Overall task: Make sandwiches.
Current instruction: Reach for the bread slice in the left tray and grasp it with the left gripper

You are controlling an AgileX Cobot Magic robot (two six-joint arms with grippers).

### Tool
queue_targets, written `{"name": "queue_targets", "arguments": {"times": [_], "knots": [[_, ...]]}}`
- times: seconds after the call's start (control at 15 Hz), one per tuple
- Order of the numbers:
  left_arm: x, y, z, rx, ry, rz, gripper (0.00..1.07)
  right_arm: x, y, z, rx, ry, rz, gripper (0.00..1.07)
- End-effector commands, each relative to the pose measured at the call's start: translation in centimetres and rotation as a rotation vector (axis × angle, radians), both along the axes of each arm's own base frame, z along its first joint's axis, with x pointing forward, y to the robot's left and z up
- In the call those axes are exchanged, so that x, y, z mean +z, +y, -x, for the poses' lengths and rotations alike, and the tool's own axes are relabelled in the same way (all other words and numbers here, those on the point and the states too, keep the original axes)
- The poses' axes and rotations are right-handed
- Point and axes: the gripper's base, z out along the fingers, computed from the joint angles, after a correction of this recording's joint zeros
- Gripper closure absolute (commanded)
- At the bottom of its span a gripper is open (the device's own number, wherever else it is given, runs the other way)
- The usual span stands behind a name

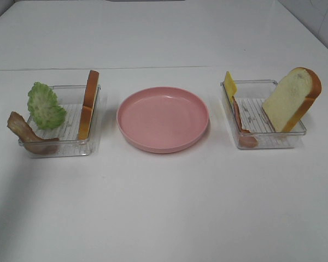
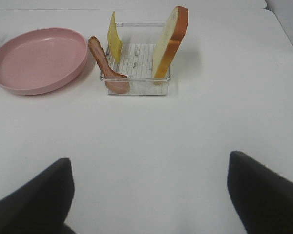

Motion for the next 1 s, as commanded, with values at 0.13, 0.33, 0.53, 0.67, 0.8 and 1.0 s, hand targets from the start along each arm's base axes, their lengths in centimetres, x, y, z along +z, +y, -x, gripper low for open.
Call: {"name": "queue_targets", "arguments": {"times": [0.13, 0.33, 0.53, 0.67, 0.8, 1.0], "knots": [[-0.5, -3.3, -4.8, -0.108, 0.07, -0.03, 0.36, 0.0, 0.0, 0.1, -0.008, -0.018, -0.009, 0.27], [-2.9, -7.6, -10.2, -0.088, 0.208, -0.186, 0.36, 0.0, 0.0, 0.1, -0.008, -0.018, -0.009, 0.27], [-4.9, -11.1, -12.5, -0.11, 0.268, -0.249, 0.36, 0.0, 0.0, 0.1, -0.008, -0.018, -0.009, 0.27], [-5.9, -12.4, -13.3, -0.121, 0.288, -0.243, 0.36, 0.0, 0.0, 0.1, -0.008, -0.018, -0.009, 0.27], [-7.9, -13.6, -14.2, -0.108, 0.327, -0.238, 0.36, 0.0, 0.0, 0.1, -0.008, -0.018, -0.009, 0.27], [-10.5, -14.7, -14.8, -0.11, 0.376, -0.263, 0.36, 0.0, 0.0, 0.1, -0.008, -0.017, -0.009, 0.27]]}}
